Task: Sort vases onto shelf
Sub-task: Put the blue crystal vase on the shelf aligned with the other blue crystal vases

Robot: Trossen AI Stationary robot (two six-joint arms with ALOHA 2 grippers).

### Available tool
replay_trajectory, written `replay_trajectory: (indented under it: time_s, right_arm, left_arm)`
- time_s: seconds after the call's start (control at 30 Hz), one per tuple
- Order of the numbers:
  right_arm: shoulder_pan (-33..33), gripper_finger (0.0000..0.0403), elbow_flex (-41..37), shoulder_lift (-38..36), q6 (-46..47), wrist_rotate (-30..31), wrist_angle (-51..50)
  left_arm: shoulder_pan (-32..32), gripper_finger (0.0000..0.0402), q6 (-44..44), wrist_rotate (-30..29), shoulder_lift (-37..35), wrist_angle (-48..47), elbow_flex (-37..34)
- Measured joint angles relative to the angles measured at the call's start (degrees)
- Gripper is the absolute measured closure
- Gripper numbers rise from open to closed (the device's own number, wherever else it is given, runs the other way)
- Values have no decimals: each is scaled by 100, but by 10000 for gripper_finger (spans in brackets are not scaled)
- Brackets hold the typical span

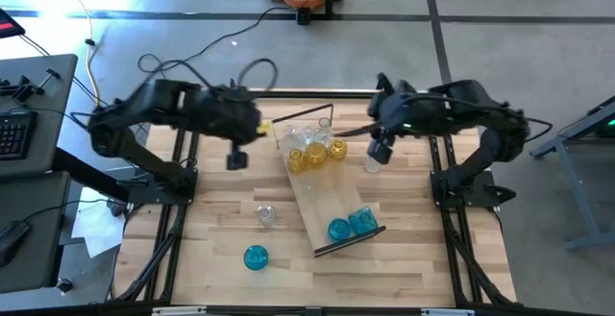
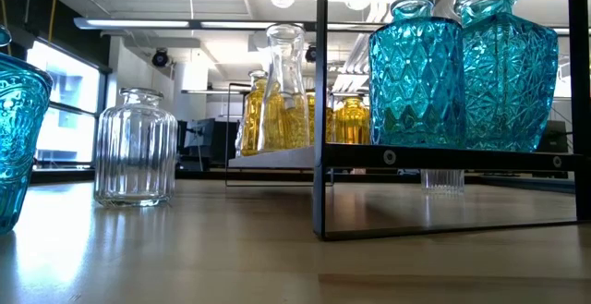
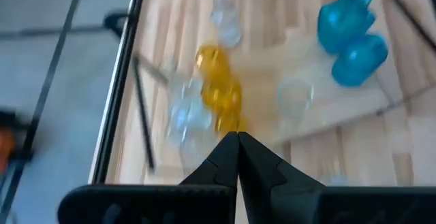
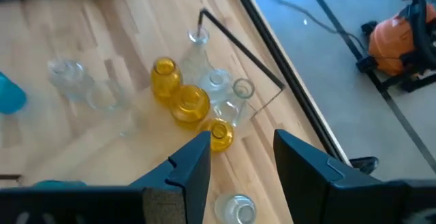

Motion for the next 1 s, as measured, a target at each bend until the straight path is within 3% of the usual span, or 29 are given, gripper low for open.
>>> replay_trajectory:
  time_s: [0.23,0.43,0.63,1.0]
  right_arm:
    - [-695,258,-2,450,-389,-352,-1]
    - [-1463,258,-2,593,-89,-498,0]
    - [-1987,258,-2,764,118,-784,2]
    - [-2679,258,-2,1191,379,-1532,4]
  left_arm:
    - [60,402,-423,-623,-551,-1169,0]
    - [59,402,-552,-738,-1118,-1258,-136]
    - [60,402,-550,-1054,-2061,-1262,-782]
    - [58,402,-1110,-1114,-4089,-1144,-2075]
